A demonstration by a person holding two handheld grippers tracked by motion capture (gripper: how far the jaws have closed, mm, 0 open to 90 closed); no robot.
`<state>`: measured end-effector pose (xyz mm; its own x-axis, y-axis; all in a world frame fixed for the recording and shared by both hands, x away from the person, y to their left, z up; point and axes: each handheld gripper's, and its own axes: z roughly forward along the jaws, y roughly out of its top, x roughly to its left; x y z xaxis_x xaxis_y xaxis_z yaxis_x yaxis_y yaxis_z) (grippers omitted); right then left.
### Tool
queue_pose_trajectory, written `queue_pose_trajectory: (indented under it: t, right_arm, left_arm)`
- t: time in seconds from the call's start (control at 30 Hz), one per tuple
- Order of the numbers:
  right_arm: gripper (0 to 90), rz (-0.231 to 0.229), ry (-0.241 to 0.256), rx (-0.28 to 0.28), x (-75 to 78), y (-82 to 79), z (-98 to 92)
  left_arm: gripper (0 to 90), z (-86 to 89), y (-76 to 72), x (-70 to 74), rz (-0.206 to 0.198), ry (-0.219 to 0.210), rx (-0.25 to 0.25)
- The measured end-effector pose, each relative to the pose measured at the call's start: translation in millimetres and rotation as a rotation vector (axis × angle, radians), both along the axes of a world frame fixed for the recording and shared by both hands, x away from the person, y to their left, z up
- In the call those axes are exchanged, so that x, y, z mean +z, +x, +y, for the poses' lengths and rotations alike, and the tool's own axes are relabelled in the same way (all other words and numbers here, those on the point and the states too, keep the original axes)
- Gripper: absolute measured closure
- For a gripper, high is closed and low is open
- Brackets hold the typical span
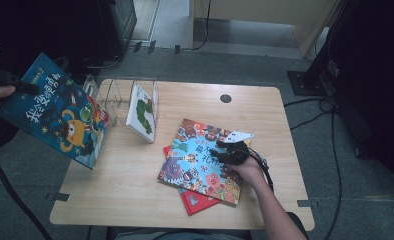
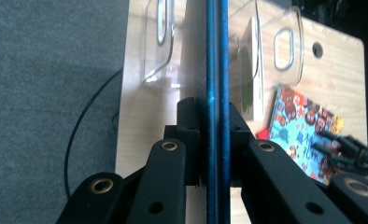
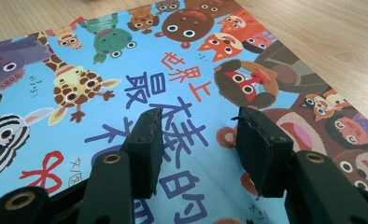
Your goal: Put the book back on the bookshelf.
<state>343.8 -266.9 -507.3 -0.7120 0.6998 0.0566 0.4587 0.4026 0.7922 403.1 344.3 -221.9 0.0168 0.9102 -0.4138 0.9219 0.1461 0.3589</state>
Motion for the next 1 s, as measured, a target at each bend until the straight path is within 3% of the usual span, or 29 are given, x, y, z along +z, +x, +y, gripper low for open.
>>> queue_pose_trajectory:
  t: [0.2, 0.5, 0.87, 1.0]
  right_arm:
    - [51.4, -0.003, 0.005, -0.001, -0.6, -4.6, -1.0]
    - [51.3, -0.025, -0.001, -0.002, -2.1, -12.1, -1.6]
    - [51.4, -0.034, 0.002, -0.026, -3.2, -18.0, -0.2]
    - [51.5, -0.033, -0.002, -0.026, -2.9, -19.9, -0.2]
  left_arm:
    - [83.3, -1.1, 20.7, -5.0, -0.012, -0.013, 0.029]
    - [82.9, -5.9, 51.5, -12.4, -0.022, -0.022, 0.026]
    - [82.5, -21.2, 80.1, -29.8, -0.027, 0.012, -0.004]
    - [82.3, -21.3, 85.5, -32.4, -0.046, 0.014, -0.003]
